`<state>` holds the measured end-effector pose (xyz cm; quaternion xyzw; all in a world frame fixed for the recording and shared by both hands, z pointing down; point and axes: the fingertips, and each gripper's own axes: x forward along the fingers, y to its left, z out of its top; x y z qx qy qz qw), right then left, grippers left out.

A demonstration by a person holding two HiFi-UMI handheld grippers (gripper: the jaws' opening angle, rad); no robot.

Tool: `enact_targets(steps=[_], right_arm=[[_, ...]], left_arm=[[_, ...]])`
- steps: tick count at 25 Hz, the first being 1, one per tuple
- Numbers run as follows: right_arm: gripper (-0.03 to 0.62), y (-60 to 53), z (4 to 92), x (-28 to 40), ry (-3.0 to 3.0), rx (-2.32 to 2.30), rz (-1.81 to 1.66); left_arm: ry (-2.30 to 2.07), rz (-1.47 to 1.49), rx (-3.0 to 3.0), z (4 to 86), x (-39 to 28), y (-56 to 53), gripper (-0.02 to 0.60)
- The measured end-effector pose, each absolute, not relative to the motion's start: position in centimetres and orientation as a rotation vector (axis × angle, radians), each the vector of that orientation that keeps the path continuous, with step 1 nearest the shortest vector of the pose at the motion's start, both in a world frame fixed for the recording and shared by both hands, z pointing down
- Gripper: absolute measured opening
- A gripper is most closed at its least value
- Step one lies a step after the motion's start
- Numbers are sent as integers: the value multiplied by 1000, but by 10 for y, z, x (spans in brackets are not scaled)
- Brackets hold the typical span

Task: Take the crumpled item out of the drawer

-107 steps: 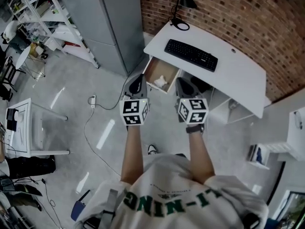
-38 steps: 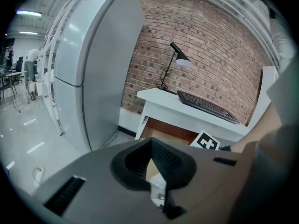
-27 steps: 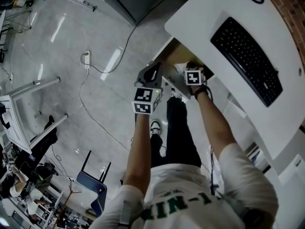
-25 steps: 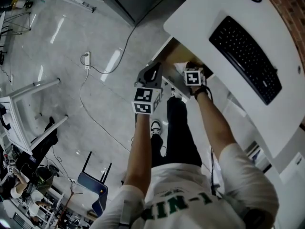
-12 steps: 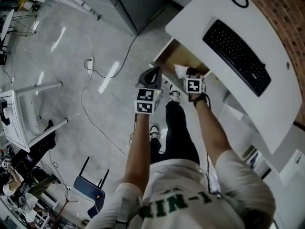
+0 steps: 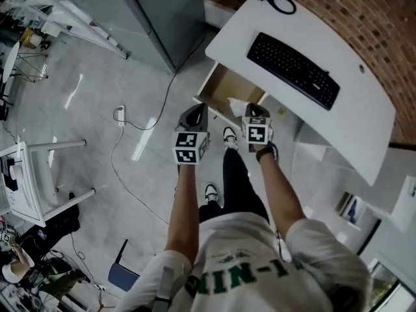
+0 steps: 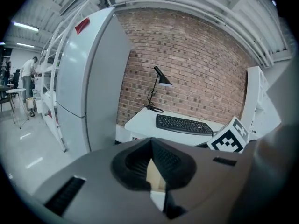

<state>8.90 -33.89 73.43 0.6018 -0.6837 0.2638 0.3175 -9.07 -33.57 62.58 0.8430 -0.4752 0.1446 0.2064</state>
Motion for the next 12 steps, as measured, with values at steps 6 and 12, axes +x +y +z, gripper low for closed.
enact_targets(steps=[6, 12], right_arm=[[5, -298, 664, 94, -1881, 1729, 612], [5, -251, 605, 98, -1932, 1843, 564]], left_arm=[[-1315, 366, 2431, 582, -81, -299, -5], [-1314, 333, 2504, 536, -70, -270, -5]])
